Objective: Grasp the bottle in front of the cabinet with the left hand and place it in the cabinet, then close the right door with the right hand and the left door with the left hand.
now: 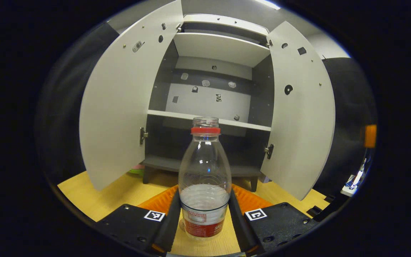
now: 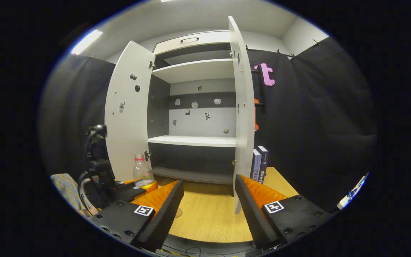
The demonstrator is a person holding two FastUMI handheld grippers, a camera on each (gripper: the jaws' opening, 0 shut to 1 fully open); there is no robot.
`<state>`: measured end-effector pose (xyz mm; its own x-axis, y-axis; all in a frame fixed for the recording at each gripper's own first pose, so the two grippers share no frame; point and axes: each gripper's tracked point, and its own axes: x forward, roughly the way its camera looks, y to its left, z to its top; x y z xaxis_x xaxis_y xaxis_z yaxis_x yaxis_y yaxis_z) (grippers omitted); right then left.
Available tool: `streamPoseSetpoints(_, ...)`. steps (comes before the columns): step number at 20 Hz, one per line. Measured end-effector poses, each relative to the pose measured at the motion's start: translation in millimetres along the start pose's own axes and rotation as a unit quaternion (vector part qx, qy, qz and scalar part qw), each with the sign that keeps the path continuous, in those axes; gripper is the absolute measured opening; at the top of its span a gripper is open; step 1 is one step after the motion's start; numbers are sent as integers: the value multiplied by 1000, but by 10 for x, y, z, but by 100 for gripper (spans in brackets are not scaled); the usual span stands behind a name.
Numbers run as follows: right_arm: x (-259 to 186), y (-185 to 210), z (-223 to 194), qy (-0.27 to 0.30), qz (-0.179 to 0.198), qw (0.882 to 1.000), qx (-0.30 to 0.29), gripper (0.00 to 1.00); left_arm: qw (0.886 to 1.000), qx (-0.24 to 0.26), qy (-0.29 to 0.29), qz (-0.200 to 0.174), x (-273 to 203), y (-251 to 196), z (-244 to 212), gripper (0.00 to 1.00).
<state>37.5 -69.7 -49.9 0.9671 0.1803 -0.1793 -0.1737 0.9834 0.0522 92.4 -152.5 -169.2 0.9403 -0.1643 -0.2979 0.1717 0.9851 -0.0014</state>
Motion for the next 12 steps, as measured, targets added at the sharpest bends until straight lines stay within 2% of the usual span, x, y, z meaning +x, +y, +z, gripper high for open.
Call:
streamPoseSetpoints(3, 57, -275, -21, -3, 18, 1000, 6, 96, 999, -1, -35, 16, -219, -40, 797, 67)
streamPoseSetpoints(6, 29, -588, -70, 0, 10, 1000, 17, 97, 998, 28, -54, 25, -173, -133, 1497, 68)
streamPoseSetpoints(9, -56, -932, -68, -7, -34, 999, 35, 96, 996, 38, -81, 3, 131, -321, 2091, 69)
streamPoseSetpoints(12, -152, -1286, -114, -6, -108, 993, 46, 97, 995, 42, -90, -29, 706, -442, 2452, 69)
